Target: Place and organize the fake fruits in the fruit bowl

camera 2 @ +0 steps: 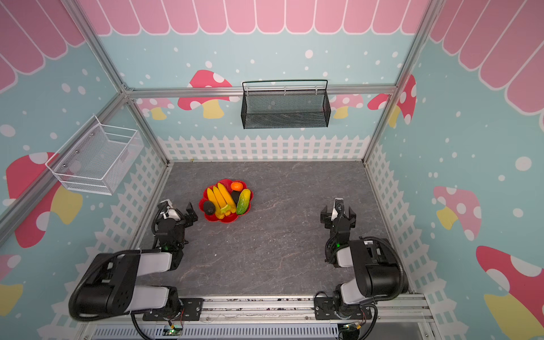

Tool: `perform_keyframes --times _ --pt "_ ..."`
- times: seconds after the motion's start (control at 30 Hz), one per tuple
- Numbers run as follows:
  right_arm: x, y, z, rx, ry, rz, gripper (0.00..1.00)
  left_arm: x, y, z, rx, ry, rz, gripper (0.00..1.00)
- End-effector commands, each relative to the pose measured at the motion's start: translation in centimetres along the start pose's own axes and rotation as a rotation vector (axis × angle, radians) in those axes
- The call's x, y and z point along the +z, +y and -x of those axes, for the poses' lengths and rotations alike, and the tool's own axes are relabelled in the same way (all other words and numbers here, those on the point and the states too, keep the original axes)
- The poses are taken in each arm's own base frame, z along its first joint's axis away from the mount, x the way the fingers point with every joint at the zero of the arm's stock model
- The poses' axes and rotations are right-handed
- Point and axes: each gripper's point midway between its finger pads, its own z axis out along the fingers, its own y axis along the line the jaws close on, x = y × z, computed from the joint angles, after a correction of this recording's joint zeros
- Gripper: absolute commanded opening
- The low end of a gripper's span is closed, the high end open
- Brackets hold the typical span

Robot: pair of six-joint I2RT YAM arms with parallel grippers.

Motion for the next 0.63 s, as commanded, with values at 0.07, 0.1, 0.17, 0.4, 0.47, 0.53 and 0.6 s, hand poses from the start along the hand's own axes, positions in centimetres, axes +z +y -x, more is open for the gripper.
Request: perform_keyframes --times 0.07,0.1,0.17,0.4,0.47,0.53,0.6 --pt "-0.1 0.6 2.9 -0.030 -0.129 0.062 0.98 1.1 -2.9 1.4 0.070 -0.032 -0.119 1.00" --pt "-0.1 0.6 2.9 -0.026 -0.128 0.064 0.98 1.5 -2.9 1.4 0.075 -0.035 -0.108 1.00" --pt "0.0 0.5 2.8 -0.020 -0.124 0.065 0.98 1.6 -2.5 1.4 0.065 -0.032 -0.085 1.00" --pt "0.0 0.3 2.8 -0.013 -0.125 0.067 0.98 1.0 -1.6 1.9 0.060 -0.075 0.005 1.00" --pt "0.0 0.3 2.8 -0.014 -0.126 0.067 0.98 1.1 -1.2 1.9 0.056 -0.077 0.025 1.00" --pt "0.0 0.3 2.8 -0.013 -0.125 0.066 0.98 1.7 -1.5 1.7 0.070 -0.045 0.027 1.00" --pt "0.0 0.3 2.8 -0.015 -0.125 0.067 0.98 2.9 -2.3 1.1 0.112 0.023 0.023 1.00"
